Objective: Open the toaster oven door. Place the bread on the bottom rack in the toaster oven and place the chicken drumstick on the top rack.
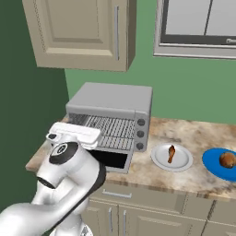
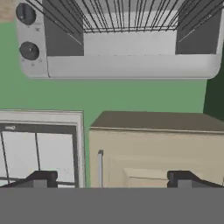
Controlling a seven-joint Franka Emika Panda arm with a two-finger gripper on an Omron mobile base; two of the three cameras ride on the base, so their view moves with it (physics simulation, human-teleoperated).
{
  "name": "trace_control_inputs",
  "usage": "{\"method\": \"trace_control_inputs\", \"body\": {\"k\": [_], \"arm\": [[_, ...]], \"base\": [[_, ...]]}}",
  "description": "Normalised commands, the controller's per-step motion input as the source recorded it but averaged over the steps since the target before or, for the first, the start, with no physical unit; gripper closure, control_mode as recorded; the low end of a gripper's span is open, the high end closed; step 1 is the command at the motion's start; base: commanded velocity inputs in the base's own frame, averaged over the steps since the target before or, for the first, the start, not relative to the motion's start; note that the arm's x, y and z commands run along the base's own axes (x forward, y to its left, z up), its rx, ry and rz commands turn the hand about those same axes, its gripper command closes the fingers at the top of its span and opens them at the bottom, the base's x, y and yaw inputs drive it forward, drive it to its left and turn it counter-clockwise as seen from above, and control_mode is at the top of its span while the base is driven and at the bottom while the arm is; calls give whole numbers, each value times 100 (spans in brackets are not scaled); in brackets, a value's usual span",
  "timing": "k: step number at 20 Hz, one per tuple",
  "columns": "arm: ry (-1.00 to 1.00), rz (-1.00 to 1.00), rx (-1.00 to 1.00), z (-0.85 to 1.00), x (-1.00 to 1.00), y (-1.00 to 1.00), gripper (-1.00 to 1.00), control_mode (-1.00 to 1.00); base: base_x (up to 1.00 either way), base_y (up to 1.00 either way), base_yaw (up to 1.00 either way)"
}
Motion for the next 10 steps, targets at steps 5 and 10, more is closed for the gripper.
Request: {"method": "trace_control_inputs", "body": {"k": [5,10], "arm": [[-43,4,24,100,57,-57,-100,-100],[-6,-1,25,77,69,-68,-100,-100]], "base": [[0,0,0],[0,0,0]]}}
